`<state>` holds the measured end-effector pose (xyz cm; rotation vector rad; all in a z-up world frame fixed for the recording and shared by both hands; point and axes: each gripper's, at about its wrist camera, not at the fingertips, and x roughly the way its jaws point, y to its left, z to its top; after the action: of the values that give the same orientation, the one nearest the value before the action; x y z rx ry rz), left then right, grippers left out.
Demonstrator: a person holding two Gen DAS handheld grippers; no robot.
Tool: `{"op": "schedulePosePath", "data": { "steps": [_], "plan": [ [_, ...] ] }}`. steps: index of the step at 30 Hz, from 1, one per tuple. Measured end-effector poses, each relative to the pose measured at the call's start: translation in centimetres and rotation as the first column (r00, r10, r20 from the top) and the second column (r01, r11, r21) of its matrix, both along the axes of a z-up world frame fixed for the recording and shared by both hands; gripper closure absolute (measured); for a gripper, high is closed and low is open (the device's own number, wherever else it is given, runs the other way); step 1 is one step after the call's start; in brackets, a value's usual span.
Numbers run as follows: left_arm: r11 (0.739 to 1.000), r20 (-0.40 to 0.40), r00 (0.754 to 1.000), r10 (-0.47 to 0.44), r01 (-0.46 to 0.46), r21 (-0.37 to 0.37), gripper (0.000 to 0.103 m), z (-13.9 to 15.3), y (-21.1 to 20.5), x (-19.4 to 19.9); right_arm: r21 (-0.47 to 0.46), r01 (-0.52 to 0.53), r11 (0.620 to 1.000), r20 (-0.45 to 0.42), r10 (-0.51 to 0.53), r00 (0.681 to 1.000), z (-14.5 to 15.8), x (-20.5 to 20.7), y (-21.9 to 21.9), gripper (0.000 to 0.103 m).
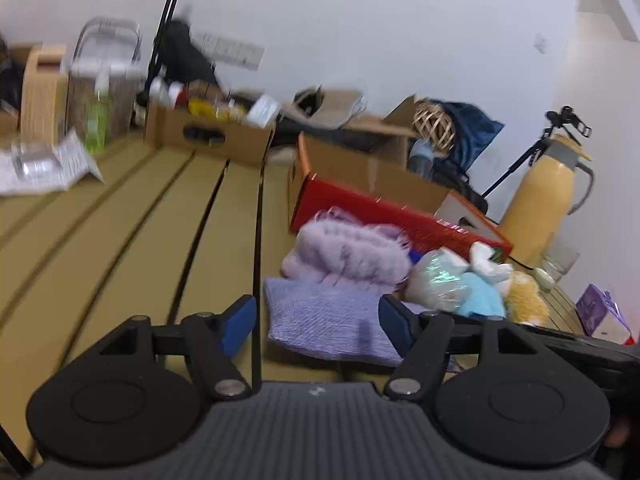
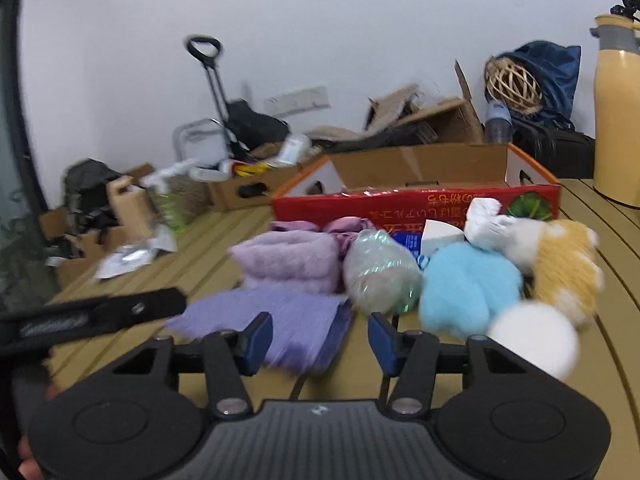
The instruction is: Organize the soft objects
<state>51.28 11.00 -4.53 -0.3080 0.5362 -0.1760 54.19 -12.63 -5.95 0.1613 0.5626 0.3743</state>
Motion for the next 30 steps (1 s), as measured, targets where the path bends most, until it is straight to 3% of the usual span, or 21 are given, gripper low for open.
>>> {"op": "schedulePosePath", "data": {
  "steps": [1,2,4,5,7,10,12,17,18,22,27,30],
  "plan": [
    [1.0,-0.022,1.0,-0.011,0.011,-0.014,0.045,-0.5,-0.1,0.5,-0.011,0.002,1.0,-0.014,-0.003,1.0,-0.5,1.1,0.4,0.052],
    [0.999,-0.037,0.999,-0.025,0.024,-0.037,0.061,-1.0,0.1,0.8,-0.024,0.004,1.0,-0.026,-0.005,1.0,-0.9,1.9,0.7,0.052],
    [0.994,-0.044,0.998,-0.044,0.039,-0.101,0.068,-1.8,0.7,0.8,-0.049,-0.012,0.999,-0.04,0.01,0.999,-1.8,2.8,1.5,0.052],
    [0.992,-0.043,0.998,-0.047,0.041,-0.12,0.078,-2.0,0.9,0.6,-0.06,-0.028,0.998,-0.044,0.025,0.999,-2.2,2.9,2.0,0.052],
    [0.988,-0.04,0.997,-0.062,0.056,-0.143,0.084,-2.2,0.9,0.4,-0.094,-0.058,0.994,-0.033,0.055,0.998,-2.3,2.8,2.8,0.055],
    [0.992,-0.031,0.996,-0.082,0.079,-0.098,0.087,-1.9,-0.2,0.3,-0.172,-0.08,0.982,-0.029,0.076,0.997,-2.3,2.5,4.1,0.056],
    [0.994,-0.031,0.996,-0.088,0.086,-0.063,0.087,-1.8,-0.8,0.3,-0.229,-0.093,0.969,-0.001,0.096,0.995,-2.3,1.9,5.0,0.064],
    [0.996,-0.028,0.997,-0.077,0.075,-0.047,0.089,-1.4,-1.6,-0.7,-0.263,-0.126,0.957,0.042,0.142,0.989,-2.1,0.9,5.5,0.096],
    [0.996,-0.022,0.997,-0.078,0.077,-0.04,0.09,-1.1,-1.9,-1.3,-0.262,-0.125,0.957,0.052,0.143,0.988,-1.9,0.5,5.5,0.098],
    [0.993,0.024,0.993,-0.113,0.114,-0.028,0.09,0.8,-3.6,-4.7,-0.175,-0.135,0.975,0.077,0.15,0.986,0.1,-2.7,3.1,0.1],
    [0.983,0.08,0.981,-0.175,0.179,-0.047,0.09,3.0,-6.2,-8.8,-0.023,-0.094,0.995,0.11,0.096,0.989,3.7,-8.3,-3.0,0.1],
    [0.973,0.127,0.967,-0.219,0.226,-0.047,0.09,4.4,-8.1,-10.6,0.004,-0.054,0.999,0.15,0.053,0.987,5.0,-11.1,-5.5,0.1]
  ]
}}
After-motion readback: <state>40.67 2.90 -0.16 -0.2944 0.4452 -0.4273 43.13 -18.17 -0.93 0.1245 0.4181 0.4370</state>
